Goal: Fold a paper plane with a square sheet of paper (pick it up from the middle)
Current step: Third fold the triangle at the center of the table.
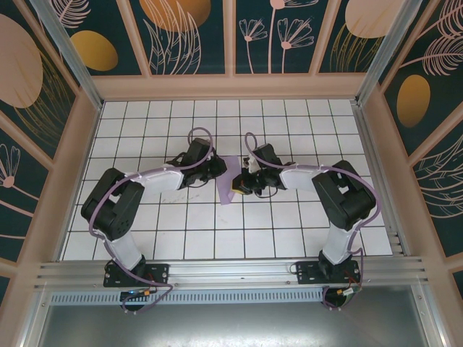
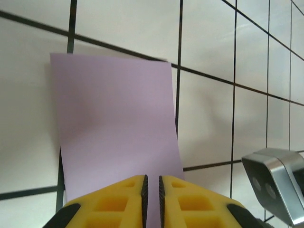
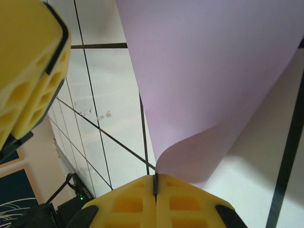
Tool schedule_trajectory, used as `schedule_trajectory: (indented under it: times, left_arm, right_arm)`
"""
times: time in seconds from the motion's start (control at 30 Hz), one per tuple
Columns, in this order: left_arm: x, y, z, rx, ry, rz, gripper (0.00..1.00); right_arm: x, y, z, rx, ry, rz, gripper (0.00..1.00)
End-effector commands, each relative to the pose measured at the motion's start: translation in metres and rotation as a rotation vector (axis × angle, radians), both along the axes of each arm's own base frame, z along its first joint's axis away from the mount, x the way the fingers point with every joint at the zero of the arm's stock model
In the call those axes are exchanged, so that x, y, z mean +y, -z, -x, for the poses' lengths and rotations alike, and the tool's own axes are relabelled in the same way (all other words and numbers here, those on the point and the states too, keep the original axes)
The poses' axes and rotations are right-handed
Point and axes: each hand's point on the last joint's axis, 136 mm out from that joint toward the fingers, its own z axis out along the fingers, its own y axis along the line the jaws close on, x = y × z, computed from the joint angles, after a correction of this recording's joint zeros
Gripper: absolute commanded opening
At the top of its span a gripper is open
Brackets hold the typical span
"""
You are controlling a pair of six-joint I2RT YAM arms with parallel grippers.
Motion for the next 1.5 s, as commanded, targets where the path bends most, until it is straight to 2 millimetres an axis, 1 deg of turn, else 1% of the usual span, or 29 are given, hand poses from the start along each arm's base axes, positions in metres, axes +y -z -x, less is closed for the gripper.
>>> schedule_trajectory:
  times: [0.0,0.07,0.23,0.33,0.53,0.63,0.87,1.47]
  left_arm:
    - [0.013,0.026,0.001,0.051,-0.012,-0.125,0.17]
    - [0.014,0.032,-0.001,0.062,-0.015,-0.146,0.16]
    - [0.014,0.047,0.002,0.098,-0.009,-0.162,0.12]
    - [0.014,0.051,0.003,0.106,-0.003,-0.165,0.11]
    - [0.014,0.05,0.004,0.103,0.001,-0.163,0.09]
    - [0.014,0.05,0.004,0.105,0.003,-0.163,0.08]
    - [0.015,0.052,0.006,0.111,0.001,-0.165,0.08]
    - [0.014,0.051,0.007,0.111,0.003,-0.157,0.07]
  right_arm:
    - [0.012,-0.009,-0.011,-0.03,0.006,-0.037,0.05]
    - [0.014,-0.01,-0.013,-0.034,0.009,-0.046,0.05]
    - [0.018,-0.01,-0.017,-0.041,0.009,-0.063,0.05]
    - [0.02,-0.009,-0.021,-0.048,0.016,-0.068,0.05]
    - [0.024,-0.006,-0.03,-0.062,0.027,-0.065,0.05]
    - [0.026,-0.004,-0.032,-0.06,0.027,-0.061,0.04]
    - [0.03,0.002,-0.034,-0.071,0.007,-0.036,0.04]
    - [0.03,0.02,-0.035,-0.056,0.003,-0.002,0.04]
